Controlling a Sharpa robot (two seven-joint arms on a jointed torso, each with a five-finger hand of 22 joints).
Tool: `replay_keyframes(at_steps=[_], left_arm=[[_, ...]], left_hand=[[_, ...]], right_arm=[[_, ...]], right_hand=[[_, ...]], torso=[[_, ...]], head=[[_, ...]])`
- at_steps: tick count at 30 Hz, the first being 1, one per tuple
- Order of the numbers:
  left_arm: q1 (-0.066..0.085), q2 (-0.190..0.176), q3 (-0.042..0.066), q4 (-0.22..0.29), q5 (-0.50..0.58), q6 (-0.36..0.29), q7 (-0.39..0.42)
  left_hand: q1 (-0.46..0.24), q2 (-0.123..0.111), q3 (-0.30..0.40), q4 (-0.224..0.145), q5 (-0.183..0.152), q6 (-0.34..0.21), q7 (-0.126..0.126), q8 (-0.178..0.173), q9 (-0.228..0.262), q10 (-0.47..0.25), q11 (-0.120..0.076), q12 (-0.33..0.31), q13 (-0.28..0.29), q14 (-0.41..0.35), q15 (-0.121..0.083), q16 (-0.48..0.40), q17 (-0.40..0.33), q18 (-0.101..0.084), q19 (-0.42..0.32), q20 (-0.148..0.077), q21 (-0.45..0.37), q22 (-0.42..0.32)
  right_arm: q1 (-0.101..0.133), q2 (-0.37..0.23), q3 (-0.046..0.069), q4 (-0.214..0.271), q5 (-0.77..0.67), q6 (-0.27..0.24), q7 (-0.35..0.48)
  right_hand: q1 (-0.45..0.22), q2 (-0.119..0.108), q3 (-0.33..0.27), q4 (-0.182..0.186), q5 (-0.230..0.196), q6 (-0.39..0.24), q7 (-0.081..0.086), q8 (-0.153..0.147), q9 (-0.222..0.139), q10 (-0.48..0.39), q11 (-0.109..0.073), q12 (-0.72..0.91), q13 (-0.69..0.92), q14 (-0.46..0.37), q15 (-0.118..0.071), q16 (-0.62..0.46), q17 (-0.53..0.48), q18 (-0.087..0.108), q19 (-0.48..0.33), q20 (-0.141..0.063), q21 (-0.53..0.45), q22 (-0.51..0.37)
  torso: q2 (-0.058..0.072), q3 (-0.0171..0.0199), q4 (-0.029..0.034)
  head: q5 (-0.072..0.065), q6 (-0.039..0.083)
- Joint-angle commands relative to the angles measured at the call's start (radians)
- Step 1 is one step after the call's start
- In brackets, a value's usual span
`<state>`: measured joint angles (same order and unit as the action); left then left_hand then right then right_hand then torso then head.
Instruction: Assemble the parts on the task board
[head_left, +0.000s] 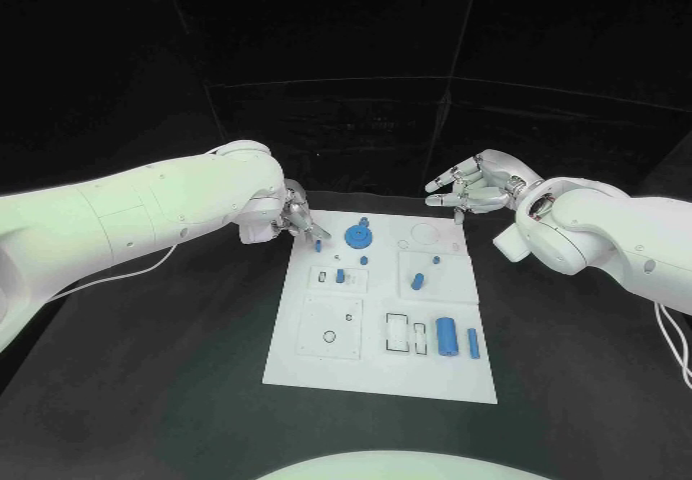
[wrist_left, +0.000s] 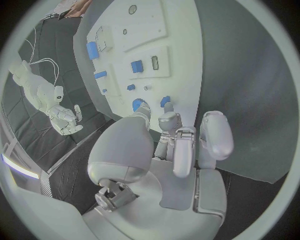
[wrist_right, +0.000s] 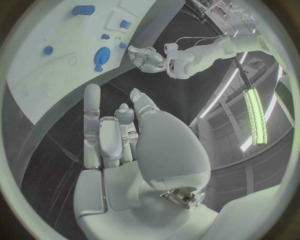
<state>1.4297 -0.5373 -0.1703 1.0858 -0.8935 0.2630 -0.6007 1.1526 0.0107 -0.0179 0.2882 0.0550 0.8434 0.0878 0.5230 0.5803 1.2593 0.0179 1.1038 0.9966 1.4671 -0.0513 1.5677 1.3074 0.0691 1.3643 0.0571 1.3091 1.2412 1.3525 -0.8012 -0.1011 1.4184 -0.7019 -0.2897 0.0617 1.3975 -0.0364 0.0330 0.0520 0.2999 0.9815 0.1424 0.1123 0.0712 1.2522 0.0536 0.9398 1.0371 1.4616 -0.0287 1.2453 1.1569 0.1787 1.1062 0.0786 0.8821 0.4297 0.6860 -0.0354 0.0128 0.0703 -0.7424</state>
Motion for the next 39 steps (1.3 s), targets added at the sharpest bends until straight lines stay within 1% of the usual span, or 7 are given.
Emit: replay_keyframes(at_steps=[1,9,16,23,24,35,39], left_arm=[[-0.001,0.009,0.000,-0.019,-0.034,0.032,0.010],[-0.011,0.037,0.001,-0.066,-0.050,0.045,0.024],[-0.019,0.055,0.001,-0.090,-0.052,0.043,0.037],[-0.021,0.065,0.001,-0.103,-0.052,0.054,0.046],[-0.021,0.067,0.001,-0.105,-0.052,0.055,0.046],[-0.022,0.081,0.001,-0.132,-0.053,0.060,0.049],[-0.024,0.088,0.001,-0.142,-0.053,0.062,0.049]], left_hand=[[0.008,0.005,-0.006,-0.001,0.001,0.001,0.005,-0.007,-0.002,-0.008,0.000,-0.004,0.000,0.104,0.007,0.003,0.263,0.015,-0.001,0.008,-0.004,0.001],[0.007,0.010,-0.008,0.000,0.001,0.005,0.004,-0.006,-0.004,-0.005,0.000,0.000,0.004,0.104,0.007,0.003,0.263,0.014,0.002,0.009,0.000,0.006],[0.007,0.012,-0.010,0.001,0.001,0.007,0.004,-0.005,-0.005,-0.004,-0.001,0.002,0.006,0.104,0.007,0.003,0.263,0.014,0.003,0.009,0.001,0.008],[0.009,0.014,-0.011,-0.001,0.001,0.010,0.003,-0.003,-0.006,-0.002,-0.001,0.004,0.007,0.104,0.007,0.003,0.263,0.014,0.003,0.009,0.000,0.007],[0.010,0.014,-0.011,-0.001,0.001,0.011,0.003,-0.003,-0.006,-0.002,-0.001,0.005,0.007,0.104,0.007,0.003,0.263,0.014,0.002,0.009,0.000,0.007],[0.029,0.019,-0.013,-0.007,0.001,0.017,0.001,-0.001,-0.013,-0.004,-0.003,0.004,0.002,0.104,0.006,0.003,0.263,0.015,0.002,0.009,-0.002,0.006],[0.039,0.024,-0.012,-0.009,0.001,0.018,0.001,0.000,-0.016,-0.004,-0.003,0.004,0.001,0.104,0.005,0.003,0.263,0.015,0.002,0.009,-0.002,0.007]], right_arm=[[0.002,0.001,0.001,0.002,-0.007,-0.007,0.008],[0.002,0.004,0.001,0.002,-0.008,-0.007,0.008],[0.002,0.005,0.001,0.000,-0.008,-0.006,0.008],[0.002,0.006,0.001,-0.001,-0.009,-0.005,0.007],[0.002,0.006,0.001,-0.001,-0.009,-0.005,0.007],[0.002,0.007,0.001,0.000,-0.009,-0.006,0.005],[0.002,0.006,0.001,0.001,-0.010,-0.006,0.003]], right_hand=[[-0.007,0.002,0.004,0.002,0.004,-0.006,0.001,0.006,0.000,-0.005,-0.002,0.003,0.001,0.022,0.005,0.003,0.000,0.005,0.003,0.005,-0.004,-0.001],[-0.007,0.002,0.004,0.002,0.004,-0.006,0.001,0.006,0.000,-0.005,-0.002,0.003,0.001,0.022,0.005,0.003,0.000,0.005,0.003,0.005,-0.004,-0.001],[-0.007,0.002,0.004,0.002,0.004,-0.006,0.001,0.006,0.000,-0.005,-0.002,0.003,0.001,0.022,0.005,0.003,0.000,0.005,0.003,0.005,-0.004,-0.001],[-0.007,0.002,0.004,0.002,0.004,-0.006,0.001,0.006,0.000,-0.005,-0.002,0.003,0.001,0.022,0.005,0.003,0.000,0.005,0.003,0.005,-0.004,-0.001],[-0.007,0.002,0.004,0.002,0.004,-0.006,0.001,0.006,0.000,-0.005,-0.002,0.003,0.001,0.022,0.005,0.003,0.000,0.005,0.003,0.005,-0.004,-0.001],[-0.006,0.003,0.005,0.002,0.005,-0.007,0.001,0.007,0.000,-0.003,-0.002,0.005,0.003,0.023,0.004,0.005,0.004,0.006,0.004,0.005,-0.004,-0.001],[-0.006,0.003,0.006,0.002,0.005,-0.007,0.001,0.007,0.000,-0.003,-0.002,0.005,0.003,0.023,0.004,0.005,0.004,0.006,0.004,0.005,-0.004,-0.001]], torso=[[0.000,0.0004,0.0008],[-0.001,0.0008,0.0001],[-0.001,0.0005,0.0000],[-0.001,0.0001,0.0020],[-0.001,0.0007,0.0022],[-0.002,0.0025,-0.0009],[-0.002,0.0017,0.0005]], head=[[0.001,0.000],[0.000,-0.004],[0.000,-0.005],[-0.003,-0.006],[-0.002,-0.007],[0.000,-0.006],[-0.004,-0.006]])
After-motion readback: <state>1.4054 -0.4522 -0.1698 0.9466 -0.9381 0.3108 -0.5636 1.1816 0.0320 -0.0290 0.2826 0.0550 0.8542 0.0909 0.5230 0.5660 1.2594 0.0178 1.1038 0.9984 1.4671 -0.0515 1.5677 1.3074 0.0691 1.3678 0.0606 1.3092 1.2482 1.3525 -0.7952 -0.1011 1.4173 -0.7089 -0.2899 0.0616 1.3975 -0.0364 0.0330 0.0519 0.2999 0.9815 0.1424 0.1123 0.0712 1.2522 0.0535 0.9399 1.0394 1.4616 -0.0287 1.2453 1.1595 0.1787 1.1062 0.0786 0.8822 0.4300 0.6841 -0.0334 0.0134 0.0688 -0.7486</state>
